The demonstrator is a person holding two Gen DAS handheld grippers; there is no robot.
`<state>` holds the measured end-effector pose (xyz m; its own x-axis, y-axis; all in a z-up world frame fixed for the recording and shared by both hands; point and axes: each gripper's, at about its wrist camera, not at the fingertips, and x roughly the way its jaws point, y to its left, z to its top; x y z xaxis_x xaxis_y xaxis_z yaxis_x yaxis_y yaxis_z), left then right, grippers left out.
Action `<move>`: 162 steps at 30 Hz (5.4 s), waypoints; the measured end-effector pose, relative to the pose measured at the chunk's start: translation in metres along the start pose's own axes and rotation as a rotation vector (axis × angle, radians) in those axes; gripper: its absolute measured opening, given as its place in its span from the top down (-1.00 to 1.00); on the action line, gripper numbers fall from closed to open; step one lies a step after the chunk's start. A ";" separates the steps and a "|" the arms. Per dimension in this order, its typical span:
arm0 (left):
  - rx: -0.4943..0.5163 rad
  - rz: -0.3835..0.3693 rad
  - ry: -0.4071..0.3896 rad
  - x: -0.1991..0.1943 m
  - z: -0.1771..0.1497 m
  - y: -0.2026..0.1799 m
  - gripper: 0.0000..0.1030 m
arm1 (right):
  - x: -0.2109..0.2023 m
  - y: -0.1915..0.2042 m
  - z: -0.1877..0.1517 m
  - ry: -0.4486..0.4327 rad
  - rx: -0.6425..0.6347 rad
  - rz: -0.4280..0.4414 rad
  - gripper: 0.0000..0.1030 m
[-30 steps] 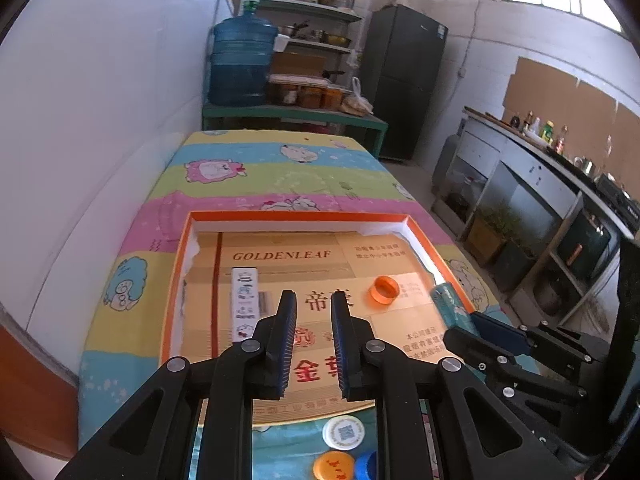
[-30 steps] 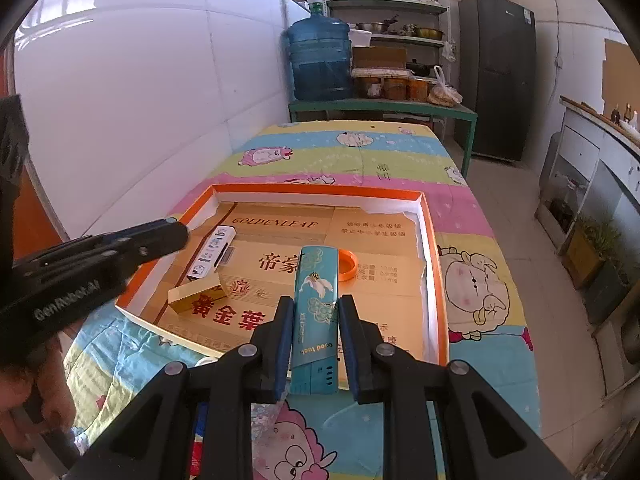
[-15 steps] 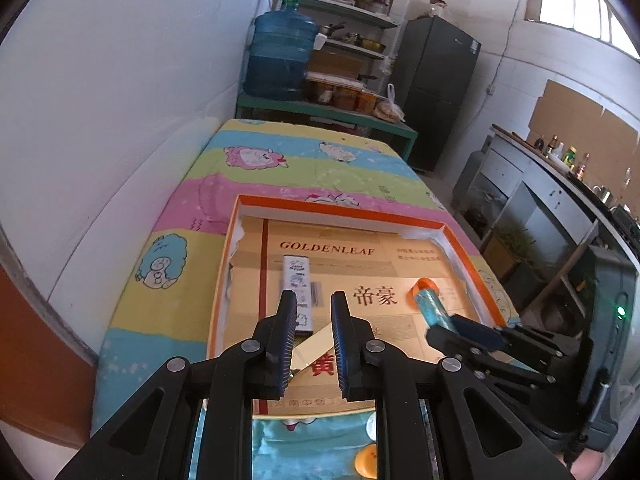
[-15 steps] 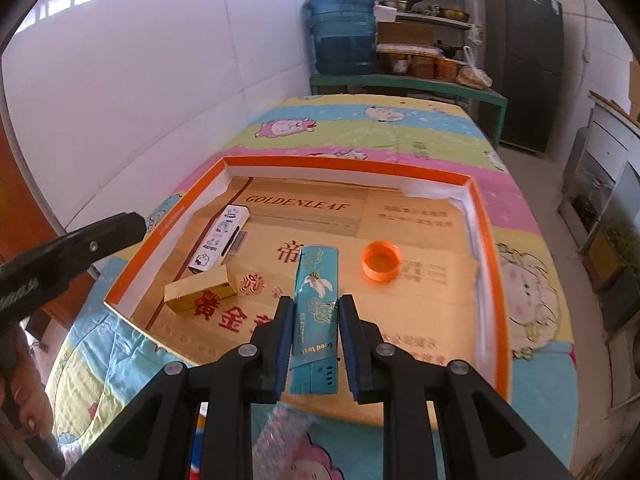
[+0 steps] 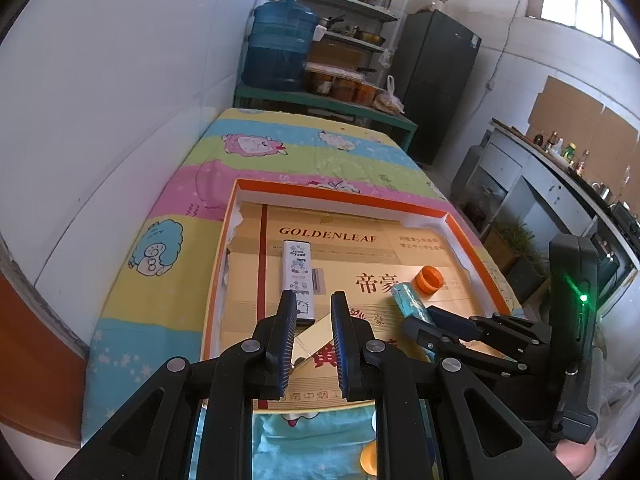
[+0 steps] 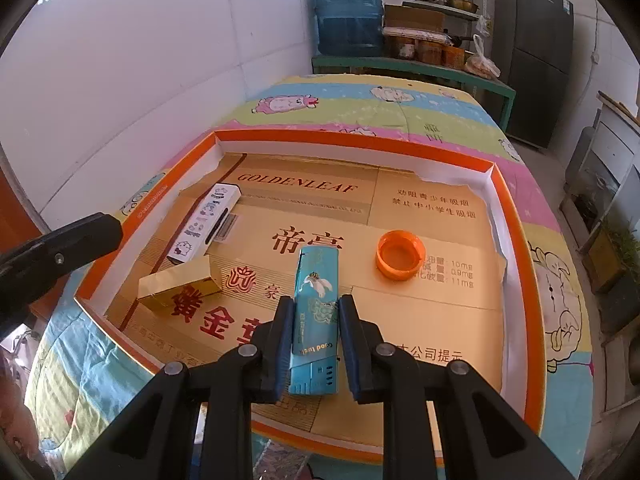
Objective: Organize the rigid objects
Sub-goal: 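Carry the gold box with the left tool while the right tool carries the teal box into the tray, then open the left tool releasing the gold box while the right tool releases the teal box, then move both tools back out of the tray toward the caps and clear tube, then grasp the clear floral tube with the right tool while the left tool grasps the red Coca-Cola cap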
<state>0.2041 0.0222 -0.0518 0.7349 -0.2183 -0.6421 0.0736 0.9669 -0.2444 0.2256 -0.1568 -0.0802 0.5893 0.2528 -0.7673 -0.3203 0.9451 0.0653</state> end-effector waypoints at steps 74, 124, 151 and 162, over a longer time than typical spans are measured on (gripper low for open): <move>0.020 -0.030 -0.020 -0.109 -0.054 -0.010 -0.08 | -0.141 0.013 -0.066 -0.125 0.063 -0.034 0.16; 0.025 -0.131 0.137 -0.079 -0.114 -0.005 -0.08 | -0.057 0.021 -0.078 0.065 0.212 -0.059 0.61; 0.335 -0.110 0.202 -0.033 -0.130 -0.074 0.40 | -0.113 -0.021 -0.119 0.007 0.277 -0.003 0.61; 0.237 -0.163 0.157 -0.059 -0.110 -0.066 0.40 | -0.127 -0.023 -0.107 -0.037 0.254 0.004 0.61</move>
<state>0.0813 -0.0431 -0.0778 0.5886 -0.3731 -0.7172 0.3506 0.9172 -0.1894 0.0784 -0.2327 -0.0521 0.6169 0.2593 -0.7431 -0.1283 0.9647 0.2301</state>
